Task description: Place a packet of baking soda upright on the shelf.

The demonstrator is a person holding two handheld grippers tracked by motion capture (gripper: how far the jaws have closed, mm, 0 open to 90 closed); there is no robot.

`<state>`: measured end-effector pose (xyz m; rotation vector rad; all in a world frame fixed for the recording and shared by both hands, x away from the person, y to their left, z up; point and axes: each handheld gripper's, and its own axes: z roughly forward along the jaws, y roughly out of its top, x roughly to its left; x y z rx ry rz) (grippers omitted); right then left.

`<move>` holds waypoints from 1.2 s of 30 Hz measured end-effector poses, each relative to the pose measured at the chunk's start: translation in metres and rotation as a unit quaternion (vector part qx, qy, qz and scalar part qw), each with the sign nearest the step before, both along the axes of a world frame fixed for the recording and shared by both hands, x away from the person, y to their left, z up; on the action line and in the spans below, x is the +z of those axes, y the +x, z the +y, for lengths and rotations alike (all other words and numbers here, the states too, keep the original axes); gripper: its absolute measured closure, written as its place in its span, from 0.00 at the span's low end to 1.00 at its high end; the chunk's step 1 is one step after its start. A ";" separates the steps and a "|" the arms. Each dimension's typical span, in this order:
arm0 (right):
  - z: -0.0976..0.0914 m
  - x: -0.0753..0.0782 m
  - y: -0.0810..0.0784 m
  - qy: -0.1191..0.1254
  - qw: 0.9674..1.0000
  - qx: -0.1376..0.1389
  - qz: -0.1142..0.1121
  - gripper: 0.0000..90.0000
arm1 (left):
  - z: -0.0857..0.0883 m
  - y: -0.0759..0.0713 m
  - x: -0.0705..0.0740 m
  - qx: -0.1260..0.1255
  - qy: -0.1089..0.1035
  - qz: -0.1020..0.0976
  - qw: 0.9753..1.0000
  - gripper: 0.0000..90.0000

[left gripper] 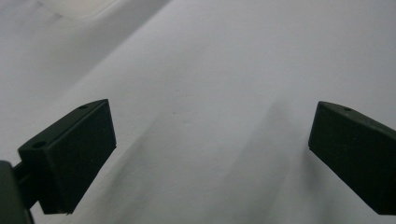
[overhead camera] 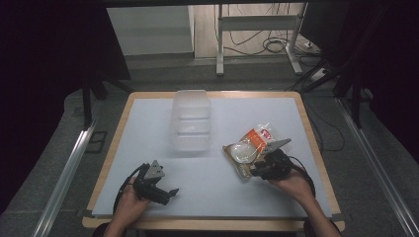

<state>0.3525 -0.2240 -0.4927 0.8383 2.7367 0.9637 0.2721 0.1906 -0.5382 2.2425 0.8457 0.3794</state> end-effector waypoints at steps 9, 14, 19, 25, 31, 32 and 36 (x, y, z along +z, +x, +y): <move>-0.020 0.011 0.007 0.009 0.997 -0.063 -0.043 0.41 | 0.002 0.001 0.001 0.001 -0.011 0.002 1.000 0.01; -0.028 0.016 0.011 0.002 0.995 -0.085 -0.061 0.36 | 0.004 0.001 0.002 0.002 -0.018 0.003 1.000 0.01; -0.039 0.022 0.017 -0.001 0.992 -0.106 -0.074 0.33 | 0.004 0.001 0.003 0.005 -0.017 0.000 1.000 0.02; -0.054 0.029 0.025 -0.006 0.988 -0.134 -0.080 0.31 | 0.004 0.001 0.003 0.003 -0.014 -0.003 1.000 0.02; -0.068 0.034 0.038 -0.002 0.985 -0.153 -0.078 0.26 | 0.003 0.000 0.003 0.004 -0.012 -0.003 1.000 0.02; -0.069 0.034 0.041 -0.003 0.985 -0.154 -0.079 0.25 | 0.003 0.000 0.003 0.004 -0.011 -0.003 1.000 0.01; -0.073 0.031 0.051 0.002 0.985 -0.161 -0.070 0.24 | 0.003 0.000 0.002 0.004 -0.010 -0.003 1.000 0.01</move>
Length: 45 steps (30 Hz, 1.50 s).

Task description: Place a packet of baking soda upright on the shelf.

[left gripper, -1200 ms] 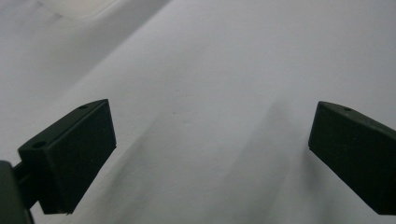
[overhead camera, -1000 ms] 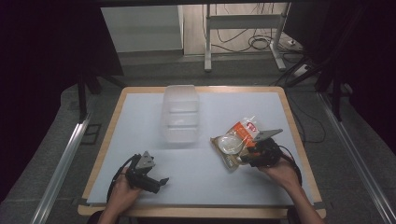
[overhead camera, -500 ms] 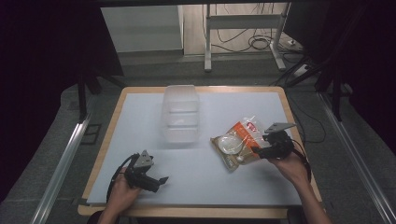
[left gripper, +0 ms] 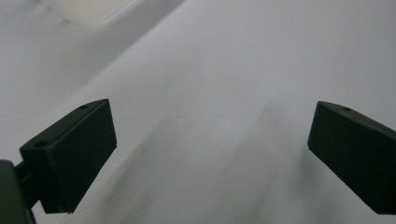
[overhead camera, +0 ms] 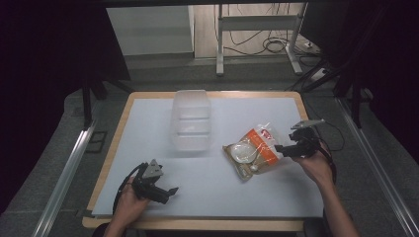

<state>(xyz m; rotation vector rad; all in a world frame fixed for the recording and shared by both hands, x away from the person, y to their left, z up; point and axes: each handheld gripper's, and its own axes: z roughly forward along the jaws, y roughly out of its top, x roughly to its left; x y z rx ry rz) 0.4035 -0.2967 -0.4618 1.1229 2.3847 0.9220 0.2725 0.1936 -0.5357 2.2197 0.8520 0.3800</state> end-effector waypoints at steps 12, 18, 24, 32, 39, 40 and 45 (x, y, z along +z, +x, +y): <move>0.010 -0.024 0.032 0.062 0.995 0.026 0.072 0.39 | 0.000 0.000 -0.001 -0.002 0.003 0.003 1.000 0.01; 0.011 -0.022 0.030 0.099 0.991 0.048 0.081 0.55 | -0.001 0.000 -0.001 -0.003 0.006 0.003 1.000 0.01; 0.024 -0.028 0.028 0.077 0.990 0.067 0.095 0.60 | -0.002 0.000 -0.002 -0.004 0.008 0.004 1.000 0.01; 0.027 -0.021 0.021 0.061 0.994 0.064 0.068 0.94 | -0.002 0.000 -0.002 -0.004 0.011 0.003 1.000 0.01; 0.029 -0.009 0.015 0.079 0.993 0.068 0.054 0.98 | -0.002 0.000 -0.002 -0.004 0.012 0.003 1.000 0.01; 0.029 -0.007 0.014 0.082 0.993 0.069 0.052 0.98 | -0.002 0.000 -0.002 -0.004 0.012 0.003 1.000 0.01; 0.037 0.008 0.010 0.103 0.991 0.078 0.045 0.99 | -0.002 0.000 -0.002 -0.003 0.011 0.003 1.000 0.01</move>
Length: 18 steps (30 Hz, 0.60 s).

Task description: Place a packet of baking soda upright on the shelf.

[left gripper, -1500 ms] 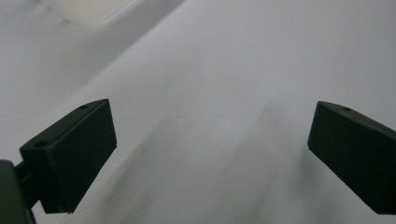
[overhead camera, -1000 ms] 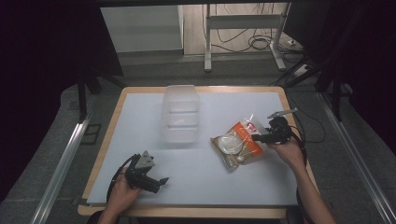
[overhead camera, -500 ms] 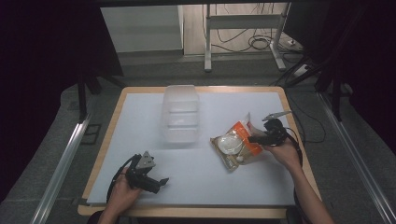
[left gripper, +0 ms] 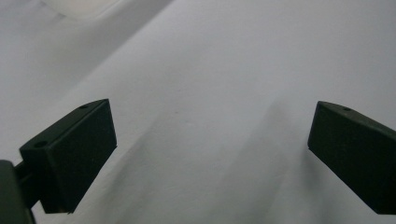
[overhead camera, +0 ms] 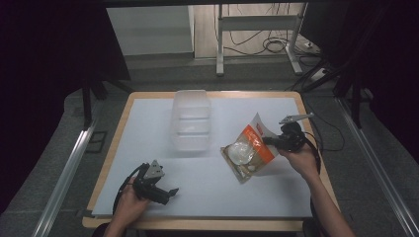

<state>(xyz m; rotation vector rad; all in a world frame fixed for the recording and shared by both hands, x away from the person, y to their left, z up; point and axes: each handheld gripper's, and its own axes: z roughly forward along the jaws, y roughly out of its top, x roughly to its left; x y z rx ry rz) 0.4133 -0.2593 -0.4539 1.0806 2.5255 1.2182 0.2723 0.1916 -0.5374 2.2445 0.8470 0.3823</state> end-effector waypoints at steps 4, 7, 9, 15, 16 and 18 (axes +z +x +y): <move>0.010 0.013 -0.003 0.004 1.000 0.014 -0.012 0.99 | 0.000 0.000 0.000 0.000 0.000 0.000 1.000 0.01; 0.019 0.024 -0.007 0.004 0.999 0.028 -0.019 0.99 | 0.000 0.000 0.000 -0.001 0.001 0.000 1.000 0.01; 0.026 0.031 -0.010 0.001 0.999 0.039 -0.024 0.99 | 0.000 0.000 0.000 -0.001 0.001 -0.001 1.000 0.01; 0.041 0.044 -0.015 -0.011 0.998 0.057 -0.038 0.99 | 0.000 0.000 0.000 -0.001 0.001 -0.001 1.000 0.01; 0.043 0.047 -0.015 -0.012 0.997 0.058 -0.041 0.99 | 0.000 0.000 0.000 -0.001 0.001 -0.001 1.000 0.01; 0.046 0.052 -0.016 -0.014 0.997 0.060 -0.045 0.99 | 0.000 0.000 0.000 -0.001 0.001 -0.001 1.000 0.01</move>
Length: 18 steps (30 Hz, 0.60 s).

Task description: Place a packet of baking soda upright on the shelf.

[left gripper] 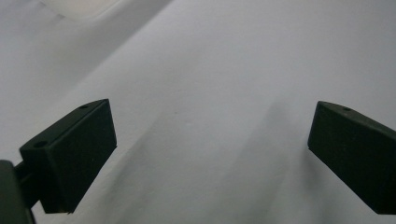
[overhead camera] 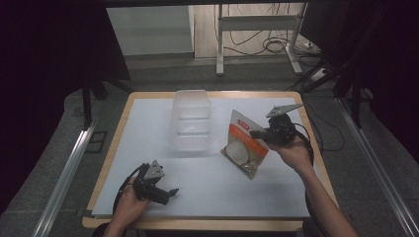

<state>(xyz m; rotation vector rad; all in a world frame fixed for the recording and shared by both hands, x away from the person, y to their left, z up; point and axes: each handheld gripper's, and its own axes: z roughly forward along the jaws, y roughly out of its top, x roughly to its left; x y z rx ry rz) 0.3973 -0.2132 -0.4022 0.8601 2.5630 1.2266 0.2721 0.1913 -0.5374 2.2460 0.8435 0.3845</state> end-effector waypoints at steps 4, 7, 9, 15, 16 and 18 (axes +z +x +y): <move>0.004 0.008 0.000 -0.008 1.000 0.002 -0.010 0.99 | 0.000 0.000 0.000 0.000 0.001 0.000 1.000 0.01; 0.007 0.012 0.001 -0.015 1.000 0.000 -0.016 0.99 | 0.000 0.000 0.000 -0.001 0.002 0.000 1.000 0.01; 0.008 0.015 0.003 -0.022 1.000 -0.002 -0.020 0.99 | 0.000 0.000 0.000 -0.001 0.002 0.000 1.000 0.01; 0.010 0.024 0.008 -0.036 0.999 -0.008 -0.031 0.99 | 0.000 0.000 0.000 0.000 0.002 0.000 1.000 0.01; 0.010 0.026 0.009 -0.035 0.999 -0.008 -0.032 0.99 | 0.000 0.000 0.000 0.000 0.002 0.000 1.000 0.01; 0.011 0.029 0.011 -0.034 0.999 -0.008 -0.036 0.99 | 0.000 0.000 0.000 0.000 0.002 0.000 1.000 0.01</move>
